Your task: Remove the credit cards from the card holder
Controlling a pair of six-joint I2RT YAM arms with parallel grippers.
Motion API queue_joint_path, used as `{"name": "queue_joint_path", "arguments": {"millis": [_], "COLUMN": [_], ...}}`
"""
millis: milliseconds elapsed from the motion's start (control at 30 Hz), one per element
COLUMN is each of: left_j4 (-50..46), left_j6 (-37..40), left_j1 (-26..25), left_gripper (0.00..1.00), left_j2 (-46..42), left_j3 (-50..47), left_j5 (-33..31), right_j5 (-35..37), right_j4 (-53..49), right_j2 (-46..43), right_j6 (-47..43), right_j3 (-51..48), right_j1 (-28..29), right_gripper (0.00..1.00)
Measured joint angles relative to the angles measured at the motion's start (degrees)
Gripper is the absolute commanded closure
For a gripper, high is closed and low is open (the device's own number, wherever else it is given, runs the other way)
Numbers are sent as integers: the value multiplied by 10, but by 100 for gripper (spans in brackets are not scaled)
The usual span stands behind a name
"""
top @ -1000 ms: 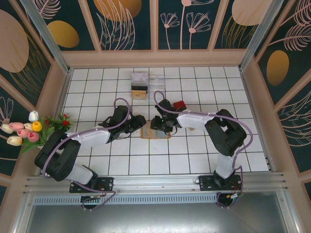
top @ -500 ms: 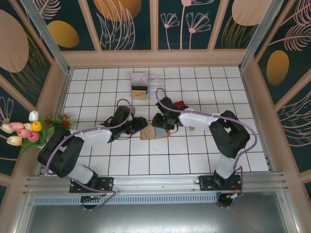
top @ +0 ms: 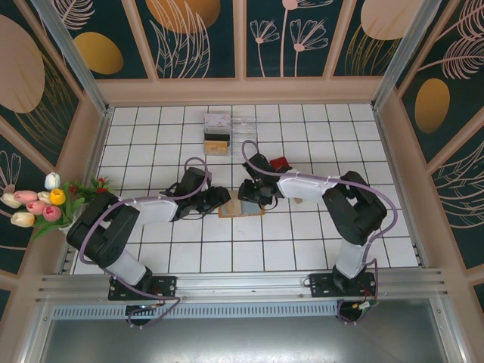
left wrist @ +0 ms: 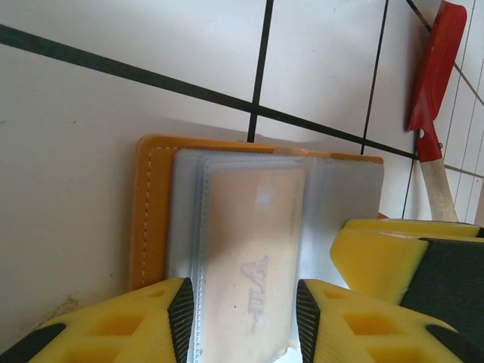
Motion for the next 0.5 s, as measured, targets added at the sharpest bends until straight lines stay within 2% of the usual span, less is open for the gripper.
{"name": "queue_joint_path", "arguments": {"millis": [500], "left_j4": [4], "left_j6": [4], "left_j1": [3], "left_gripper": [58], "left_j2": [17], "left_j3": [6], "left_j5": [12], "right_j5": [-1], "right_j4": [4], "right_j2": [5], "right_j6": [-2], "right_j3": [-1], "right_j1": [-2], "right_gripper": [56]}}
